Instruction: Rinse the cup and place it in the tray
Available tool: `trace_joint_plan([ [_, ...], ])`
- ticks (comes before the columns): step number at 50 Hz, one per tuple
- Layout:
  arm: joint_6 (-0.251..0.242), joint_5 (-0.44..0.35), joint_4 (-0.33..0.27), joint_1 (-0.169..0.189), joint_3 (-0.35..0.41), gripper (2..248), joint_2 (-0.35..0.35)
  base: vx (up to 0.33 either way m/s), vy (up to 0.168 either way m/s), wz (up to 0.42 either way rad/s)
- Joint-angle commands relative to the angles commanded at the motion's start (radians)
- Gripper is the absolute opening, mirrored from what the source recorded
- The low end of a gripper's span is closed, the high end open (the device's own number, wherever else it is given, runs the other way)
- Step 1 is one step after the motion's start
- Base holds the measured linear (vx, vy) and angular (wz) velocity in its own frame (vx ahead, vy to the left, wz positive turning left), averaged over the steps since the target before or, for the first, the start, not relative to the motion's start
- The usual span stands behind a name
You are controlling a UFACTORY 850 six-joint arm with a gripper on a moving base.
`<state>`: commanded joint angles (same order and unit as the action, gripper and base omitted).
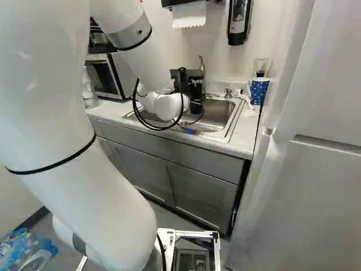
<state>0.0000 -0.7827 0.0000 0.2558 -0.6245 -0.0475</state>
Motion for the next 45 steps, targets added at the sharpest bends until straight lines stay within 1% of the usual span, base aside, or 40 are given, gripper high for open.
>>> trace_joint_plan([
  [45, 0.0, 0.0, 0.0, 0.0, 0.0, 125, 0.0, 0.0, 0.0, 0.0],
])
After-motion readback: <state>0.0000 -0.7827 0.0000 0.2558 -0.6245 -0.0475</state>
